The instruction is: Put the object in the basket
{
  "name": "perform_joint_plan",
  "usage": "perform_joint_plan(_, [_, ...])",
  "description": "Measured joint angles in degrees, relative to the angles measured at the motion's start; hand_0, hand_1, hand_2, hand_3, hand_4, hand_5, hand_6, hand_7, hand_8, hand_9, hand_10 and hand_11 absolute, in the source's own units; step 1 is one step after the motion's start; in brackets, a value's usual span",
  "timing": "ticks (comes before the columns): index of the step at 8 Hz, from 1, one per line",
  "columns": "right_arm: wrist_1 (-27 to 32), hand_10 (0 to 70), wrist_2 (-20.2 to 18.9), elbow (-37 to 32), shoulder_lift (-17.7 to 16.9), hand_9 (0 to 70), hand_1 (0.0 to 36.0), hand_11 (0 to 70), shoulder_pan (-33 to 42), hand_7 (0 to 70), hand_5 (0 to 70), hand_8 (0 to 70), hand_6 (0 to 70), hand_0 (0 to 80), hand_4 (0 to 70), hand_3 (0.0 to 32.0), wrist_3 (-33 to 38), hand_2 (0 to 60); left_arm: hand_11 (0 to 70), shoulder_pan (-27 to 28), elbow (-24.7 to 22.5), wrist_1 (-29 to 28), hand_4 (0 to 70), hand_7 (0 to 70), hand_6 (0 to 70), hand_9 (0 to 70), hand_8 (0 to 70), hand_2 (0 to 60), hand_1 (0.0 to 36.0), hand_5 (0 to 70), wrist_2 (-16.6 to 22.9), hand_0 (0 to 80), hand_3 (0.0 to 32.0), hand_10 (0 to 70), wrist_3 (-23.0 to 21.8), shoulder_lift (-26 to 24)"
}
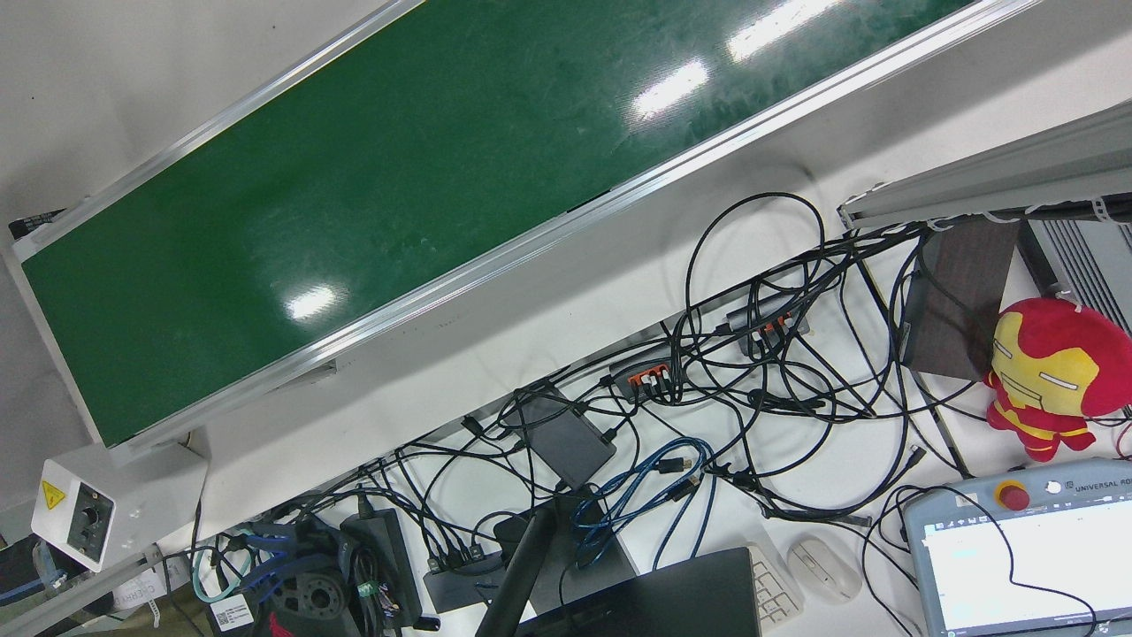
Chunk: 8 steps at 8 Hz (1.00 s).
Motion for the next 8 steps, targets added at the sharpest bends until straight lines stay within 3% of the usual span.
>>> perform_joint_plan(4, [0.0,0.0,0.0,0.0,-0.02,0.0,0.0,0.0,0.0,0.0,0.0,0.0,0.0,0.0,0.0,0.0,-0.07,0.0,13.8,0.41,0.01,0.45,5.8,0.0,0.0,6.2,4.9,0.0,10.3,26.7,0.0,51.9,0.0,8.4,1.53,-0.31])
perform_joint_plan(8, [0.0,0.0,0.0,-0.06,-0.02,0.0,0.0,0.0,0.0,0.0,0.0,0.0,0.0,0.0,0.0,0.0,-0.08,0.0,14.8,6.45,-0.49,2.97,5.8,0.0,0.0,7.1,5.7,0.0,11.9,22.1,-1.39,53.7,0.0,9.0,8.16,-4.47])
